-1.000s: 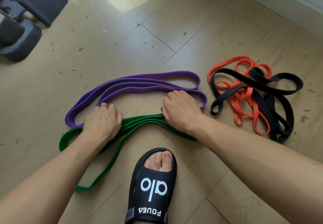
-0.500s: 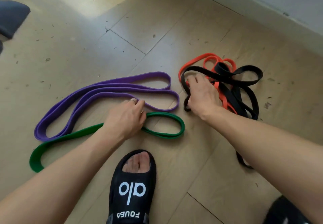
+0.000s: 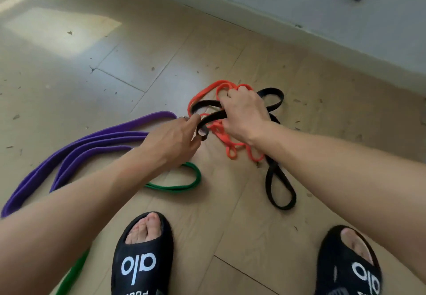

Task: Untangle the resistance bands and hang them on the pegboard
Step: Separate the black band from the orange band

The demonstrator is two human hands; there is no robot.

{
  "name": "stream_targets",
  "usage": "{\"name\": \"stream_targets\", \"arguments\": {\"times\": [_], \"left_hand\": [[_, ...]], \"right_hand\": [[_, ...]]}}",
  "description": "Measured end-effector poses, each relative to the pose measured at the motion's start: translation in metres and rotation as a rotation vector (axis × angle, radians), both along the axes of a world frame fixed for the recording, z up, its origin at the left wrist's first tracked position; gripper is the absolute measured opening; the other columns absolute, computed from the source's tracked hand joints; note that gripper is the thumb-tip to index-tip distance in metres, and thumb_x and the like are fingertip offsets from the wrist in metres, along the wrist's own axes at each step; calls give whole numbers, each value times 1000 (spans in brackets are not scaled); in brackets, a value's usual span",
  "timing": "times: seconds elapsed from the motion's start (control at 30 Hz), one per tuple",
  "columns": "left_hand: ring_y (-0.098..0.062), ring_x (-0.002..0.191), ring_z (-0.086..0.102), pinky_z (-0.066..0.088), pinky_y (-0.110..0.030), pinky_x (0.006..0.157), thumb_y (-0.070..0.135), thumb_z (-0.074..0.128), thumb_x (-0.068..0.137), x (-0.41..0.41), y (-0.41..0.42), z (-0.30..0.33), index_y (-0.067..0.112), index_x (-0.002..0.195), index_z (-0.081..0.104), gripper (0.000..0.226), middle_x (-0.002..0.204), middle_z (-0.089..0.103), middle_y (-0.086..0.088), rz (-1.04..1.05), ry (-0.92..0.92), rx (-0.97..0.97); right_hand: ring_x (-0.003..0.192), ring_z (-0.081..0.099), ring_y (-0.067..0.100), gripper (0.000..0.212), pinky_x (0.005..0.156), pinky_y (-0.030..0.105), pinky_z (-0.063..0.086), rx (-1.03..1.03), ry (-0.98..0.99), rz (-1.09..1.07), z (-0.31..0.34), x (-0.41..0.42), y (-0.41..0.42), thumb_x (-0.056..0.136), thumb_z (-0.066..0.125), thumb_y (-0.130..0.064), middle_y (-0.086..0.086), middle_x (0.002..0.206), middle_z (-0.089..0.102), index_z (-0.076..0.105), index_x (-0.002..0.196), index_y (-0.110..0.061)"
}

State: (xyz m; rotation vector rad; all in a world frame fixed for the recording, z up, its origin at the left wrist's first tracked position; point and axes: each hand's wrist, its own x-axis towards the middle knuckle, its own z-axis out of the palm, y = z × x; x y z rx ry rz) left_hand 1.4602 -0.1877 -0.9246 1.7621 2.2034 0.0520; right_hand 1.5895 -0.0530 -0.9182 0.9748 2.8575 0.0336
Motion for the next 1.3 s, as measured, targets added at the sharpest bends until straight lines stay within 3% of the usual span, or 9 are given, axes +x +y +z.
{"name": "stream_targets", "arguments": {"times": [0.13, 0.27, 0.43, 0.57, 0.7, 0.8, 0.93, 1.07, 1.3], "left_hand": [[-28, 98, 63, 53, -43, 83, 42, 59, 96, 18, 11, 69, 21, 134, 41, 47, 117, 66, -8, -7, -162, -28], [-28, 101, 63, 52, -39, 88, 38, 71, 91, 45, 26, 160, 25, 137, 47, 54, 115, 65, -10, 24, -239, 53], [-26, 104, 57, 45, -36, 81, 44, 72, 89, 90, 31, 254, 28, 140, 38, 64, 124, 52, -8, 10, -190, 228], [-23, 125, 50, 43, -36, 95, 38, 65, 95, 137, 16, 306, 41, 143, 35, 57, 139, 46, -5, -81, -261, 354], [-9, 127, 54, 44, -44, 110, 30, 65, 95, 168, -4, 315, 36, 124, 55, 31, 131, 62, 10, -124, -420, 402], [-8, 122, 59, 47, -44, 109, 23, 69, 90, 180, -22, 311, 31, 121, 56, 34, 124, 65, 10, -95, -580, 405], [-8, 124, 56, 46, -40, 110, 23, 72, 90, 185, -43, 304, 36, 129, 50, 47, 129, 60, 9, -147, -547, 352], [-7, 120, 59, 47, -41, 109, 33, 75, 89, 183, -47, 311, 35, 120, 53, 39, 122, 64, 10, -162, -515, 392], [0, 86, 70, 57, -30, 82, 34, 72, 91, 191, -42, 308, 23, 105, 62, 20, 97, 72, 8, -84, -549, 365]], "right_hand": [[113, 54, 29, 24, 81, 35, 41, -53, 55, -43, 88, 41, 15, 94, 61, -35, 5, 112, 66, 68, 108, -17], [95, 59, 27, 25, 68, 32, 39, -193, 242, -200, 177, 88, 8, 89, 67, -30, 2, 85, 60, 51, 73, -20], [75, 59, 21, 25, 62, 32, 42, -262, 540, -249, 266, 144, -29, 88, 69, -26, -3, 74, 57, 52, 71, -24], [70, 55, 10, 24, 61, 26, 40, -256, 737, -222, 315, 185, -60, 88, 73, -25, -7, 76, 60, 55, 73, -26], [79, 59, 14, 9, 68, 26, 45, -260, 842, -210, 329, 208, -82, 86, 75, -21, -2, 84, 66, 68, 88, -17], [85, 61, 17, 11, 71, 27, 47, -329, 722, -174, 333, 220, -95, 85, 74, -14, 1, 90, 66, 65, 88, -19], [101, 62, 20, 28, 86, 37, 53, -287, 524, -122, 336, 234, -105, 85, 63, -2, -4, 102, 66, 63, 93, -29], [114, 59, 16, 51, 97, 37, 51, -225, 449, -98, 334, 238, -112, 88, 55, 2, -7, 123, 64, 68, 120, -35], [94, 65, 26, 31, 81, 40, 55, -107, 602, -156, 333, 226, -111, 88, 57, -9, 5, 103, 70, 65, 117, -18]]}}
